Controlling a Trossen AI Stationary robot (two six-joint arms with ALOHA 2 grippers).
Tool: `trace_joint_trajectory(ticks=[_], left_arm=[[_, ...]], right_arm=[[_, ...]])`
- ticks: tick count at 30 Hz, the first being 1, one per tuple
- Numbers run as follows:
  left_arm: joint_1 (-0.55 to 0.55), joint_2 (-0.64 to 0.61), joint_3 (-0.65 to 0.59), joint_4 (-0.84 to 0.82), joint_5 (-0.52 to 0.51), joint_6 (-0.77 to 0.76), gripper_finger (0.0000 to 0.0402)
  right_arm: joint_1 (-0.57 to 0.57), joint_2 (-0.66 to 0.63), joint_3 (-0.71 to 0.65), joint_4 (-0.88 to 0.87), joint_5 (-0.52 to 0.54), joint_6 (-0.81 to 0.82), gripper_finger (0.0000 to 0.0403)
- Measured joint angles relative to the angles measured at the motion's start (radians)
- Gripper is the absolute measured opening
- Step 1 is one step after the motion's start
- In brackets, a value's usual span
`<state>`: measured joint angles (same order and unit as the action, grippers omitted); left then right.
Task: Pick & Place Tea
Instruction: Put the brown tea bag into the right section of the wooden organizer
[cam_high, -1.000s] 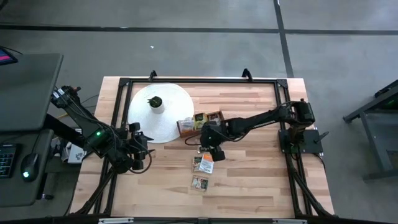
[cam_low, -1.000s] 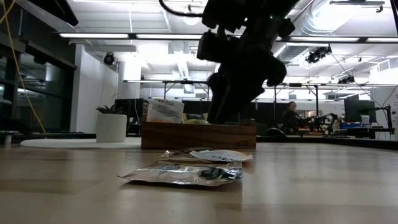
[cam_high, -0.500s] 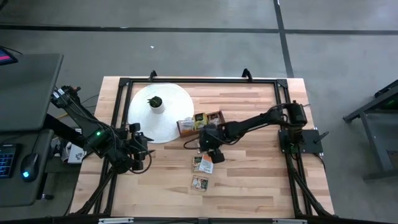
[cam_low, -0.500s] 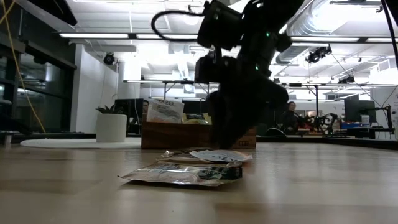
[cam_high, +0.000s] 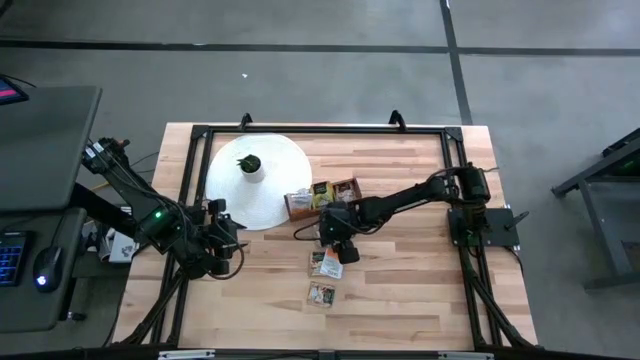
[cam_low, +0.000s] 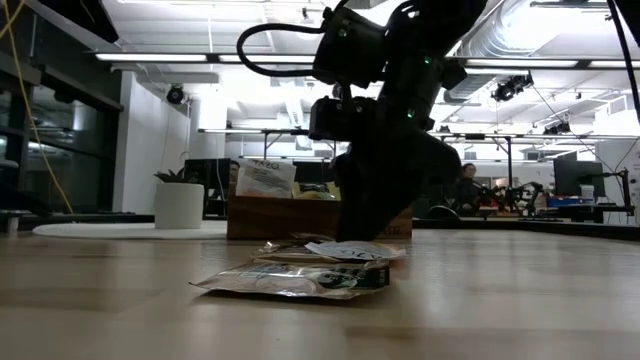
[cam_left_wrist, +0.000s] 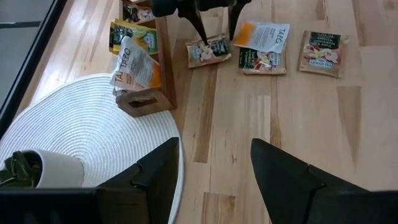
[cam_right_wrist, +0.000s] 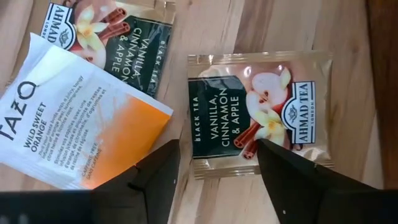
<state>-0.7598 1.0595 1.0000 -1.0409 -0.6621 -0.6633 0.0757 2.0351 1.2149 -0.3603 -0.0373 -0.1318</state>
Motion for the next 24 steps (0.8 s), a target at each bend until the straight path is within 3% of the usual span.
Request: trace_joint_trajectory(ticks=[9,21,24], left_arm=[[0.000,0.000,0.000,0.000,0.001,0.000,0.0195],[0.000,0.000,0.000,0.000,0.001,0.000,0.0195],[0.000,0.000,0.000,0.000,0.001,0.001,0.0195]], right_arm=[[0.000,0.008,0.000,-0.010,0.036,0.014,0.0157],[0.007,0.004,-0.002,-0.010,0.059,0.131,0.0012],[0.012,-0.011,-0.005,-0.007,0.075,0.198,0.0009]])
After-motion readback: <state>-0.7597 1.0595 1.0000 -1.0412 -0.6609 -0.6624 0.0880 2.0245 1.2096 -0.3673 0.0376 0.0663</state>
